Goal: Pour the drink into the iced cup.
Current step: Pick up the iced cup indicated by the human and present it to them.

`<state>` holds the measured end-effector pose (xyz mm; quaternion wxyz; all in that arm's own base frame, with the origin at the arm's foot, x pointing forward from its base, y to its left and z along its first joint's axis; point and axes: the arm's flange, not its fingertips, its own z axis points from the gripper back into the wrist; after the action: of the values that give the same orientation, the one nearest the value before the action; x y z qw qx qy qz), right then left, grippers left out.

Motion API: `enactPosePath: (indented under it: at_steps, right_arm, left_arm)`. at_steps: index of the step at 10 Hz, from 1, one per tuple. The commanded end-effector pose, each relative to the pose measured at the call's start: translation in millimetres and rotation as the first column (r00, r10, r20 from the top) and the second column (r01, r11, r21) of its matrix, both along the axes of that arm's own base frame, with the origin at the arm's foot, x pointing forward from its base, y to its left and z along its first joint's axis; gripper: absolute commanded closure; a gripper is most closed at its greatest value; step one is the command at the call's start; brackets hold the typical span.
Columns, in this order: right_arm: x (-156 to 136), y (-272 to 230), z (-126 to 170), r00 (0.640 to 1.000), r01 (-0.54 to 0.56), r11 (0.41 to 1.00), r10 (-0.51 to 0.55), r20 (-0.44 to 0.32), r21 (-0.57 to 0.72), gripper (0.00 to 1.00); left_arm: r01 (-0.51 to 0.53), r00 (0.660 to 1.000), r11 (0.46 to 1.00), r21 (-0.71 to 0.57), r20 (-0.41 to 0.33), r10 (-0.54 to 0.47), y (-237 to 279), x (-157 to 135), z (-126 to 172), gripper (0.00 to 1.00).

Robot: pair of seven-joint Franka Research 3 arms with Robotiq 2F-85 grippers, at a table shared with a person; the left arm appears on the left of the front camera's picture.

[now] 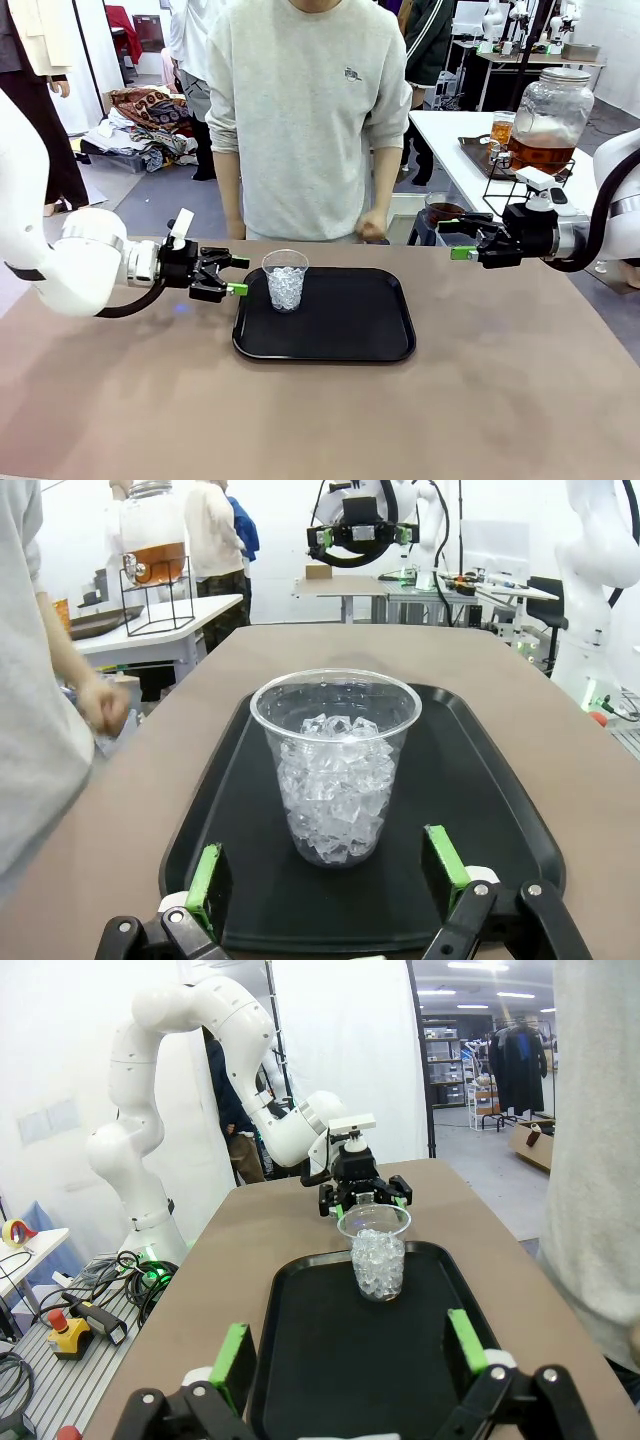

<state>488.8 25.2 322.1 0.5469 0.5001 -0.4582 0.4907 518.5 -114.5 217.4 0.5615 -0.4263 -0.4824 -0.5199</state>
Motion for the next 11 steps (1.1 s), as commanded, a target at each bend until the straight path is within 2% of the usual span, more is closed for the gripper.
enactPosePath:
  at_steps: [1,11]
  right_arm:
    - [1.2,1.3,3.0,1.0,-0.002,1.0,0.002,0.004,-0.003,0.0]
    - [1.2,1.3,3.0,1.0,-0.002,1.0,0.002,0.004,-0.003,0.0]
  left_arm:
    - [-0.005,0.999,1.0,-0.024,0.046,0.007,-9.3,3.7,-5.2,0.0]
    - [0.029,0.999,0.999,-0.015,0.045,-0.028,-39.0,10.1,-10.2,0.0]
